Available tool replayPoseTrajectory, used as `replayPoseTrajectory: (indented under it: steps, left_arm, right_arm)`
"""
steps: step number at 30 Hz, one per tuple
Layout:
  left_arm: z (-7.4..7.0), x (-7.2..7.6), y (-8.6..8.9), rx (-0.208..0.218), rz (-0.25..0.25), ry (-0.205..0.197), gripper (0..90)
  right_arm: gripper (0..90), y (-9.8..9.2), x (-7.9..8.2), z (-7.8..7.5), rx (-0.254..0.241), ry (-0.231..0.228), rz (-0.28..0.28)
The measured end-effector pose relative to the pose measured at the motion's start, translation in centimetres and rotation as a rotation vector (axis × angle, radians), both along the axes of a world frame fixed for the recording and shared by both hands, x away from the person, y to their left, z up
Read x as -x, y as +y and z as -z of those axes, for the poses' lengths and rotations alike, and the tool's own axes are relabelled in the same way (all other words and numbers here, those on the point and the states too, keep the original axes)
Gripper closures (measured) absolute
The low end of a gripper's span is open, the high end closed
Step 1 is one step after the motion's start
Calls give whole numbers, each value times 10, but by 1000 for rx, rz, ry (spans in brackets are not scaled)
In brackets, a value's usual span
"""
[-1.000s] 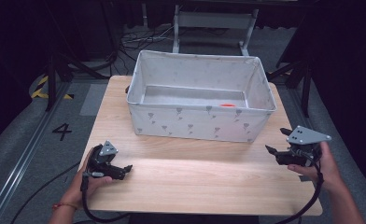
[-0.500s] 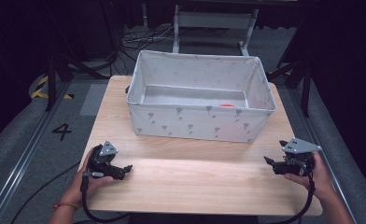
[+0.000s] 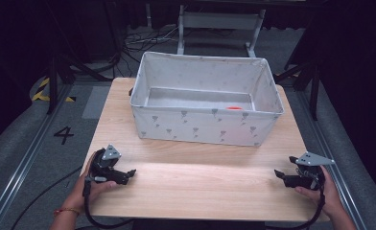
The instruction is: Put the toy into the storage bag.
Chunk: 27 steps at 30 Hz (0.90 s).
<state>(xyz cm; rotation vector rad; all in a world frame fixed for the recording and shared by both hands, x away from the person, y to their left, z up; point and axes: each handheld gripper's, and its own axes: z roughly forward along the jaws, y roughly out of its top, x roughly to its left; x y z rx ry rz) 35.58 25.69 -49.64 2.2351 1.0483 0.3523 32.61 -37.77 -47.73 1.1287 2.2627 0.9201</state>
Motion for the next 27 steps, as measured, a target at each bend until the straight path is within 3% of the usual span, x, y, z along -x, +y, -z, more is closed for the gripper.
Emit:
replayPoseTrajectory:
  steps: [6,10,11,14,16,27]
  left_arm:
    - [0,0,0,0,0,0,4]
    - [0,0,0,-1,0,0,4]
    - [0,0,0,1,-1,1,5]
    - [0,0,0,0,1,0,5]
    - [0,0,0,-1,1,-1,5]
    - [0,1,0,1,-13,-5,5]
  right_arm:
    - [240,-11,5,16,-65,18,34]
    - [233,-13,6,22,-69,5,48]
    - [213,-13,4,23,-80,31,47]
    - [201,-14,3,23,-74,37,60]
    - [192,-17,0,24,-96,62,63]
    - [180,-15,1,24,-90,59,95]
